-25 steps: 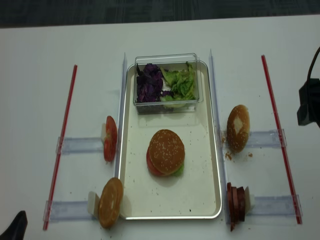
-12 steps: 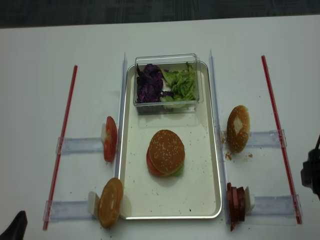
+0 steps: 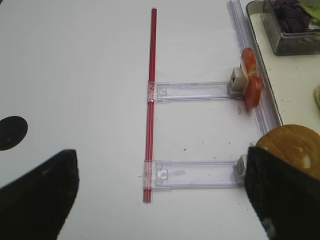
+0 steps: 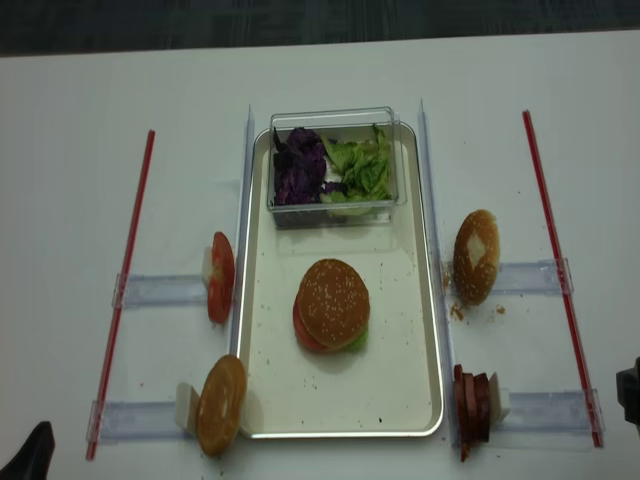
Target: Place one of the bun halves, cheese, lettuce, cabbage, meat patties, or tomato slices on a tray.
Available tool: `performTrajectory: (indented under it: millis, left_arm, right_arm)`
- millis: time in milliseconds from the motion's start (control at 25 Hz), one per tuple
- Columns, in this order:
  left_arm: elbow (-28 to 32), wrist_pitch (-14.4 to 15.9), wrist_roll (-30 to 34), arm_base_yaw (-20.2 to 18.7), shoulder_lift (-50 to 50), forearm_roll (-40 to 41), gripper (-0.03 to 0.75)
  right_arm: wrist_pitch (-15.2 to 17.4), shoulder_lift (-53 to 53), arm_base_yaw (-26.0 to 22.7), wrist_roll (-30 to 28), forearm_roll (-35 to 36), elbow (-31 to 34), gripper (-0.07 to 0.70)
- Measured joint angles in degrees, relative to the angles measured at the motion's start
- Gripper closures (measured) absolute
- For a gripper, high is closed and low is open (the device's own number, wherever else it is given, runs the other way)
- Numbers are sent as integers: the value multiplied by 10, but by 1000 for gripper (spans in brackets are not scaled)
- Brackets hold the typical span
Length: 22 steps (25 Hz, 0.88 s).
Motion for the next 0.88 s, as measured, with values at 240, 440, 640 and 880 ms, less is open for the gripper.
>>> performTrajectory:
  millis: [240,440,640,880]
  left_arm:
    - [0,0,0,0,0,0,97]
    - [0,0,0,0,0,0,97]
    - [0,0,0,0,0,0,97]
    - [0,0,0,0,0,0,97]
  right_arm:
    - [-4,-88,0,0,-1,5,-27]
    - [-3,-169,0,0,-1,5,-21]
    - [0,-243,0,0,-2,5,-14]
    - [3,-322,0,0,-4,5,-6]
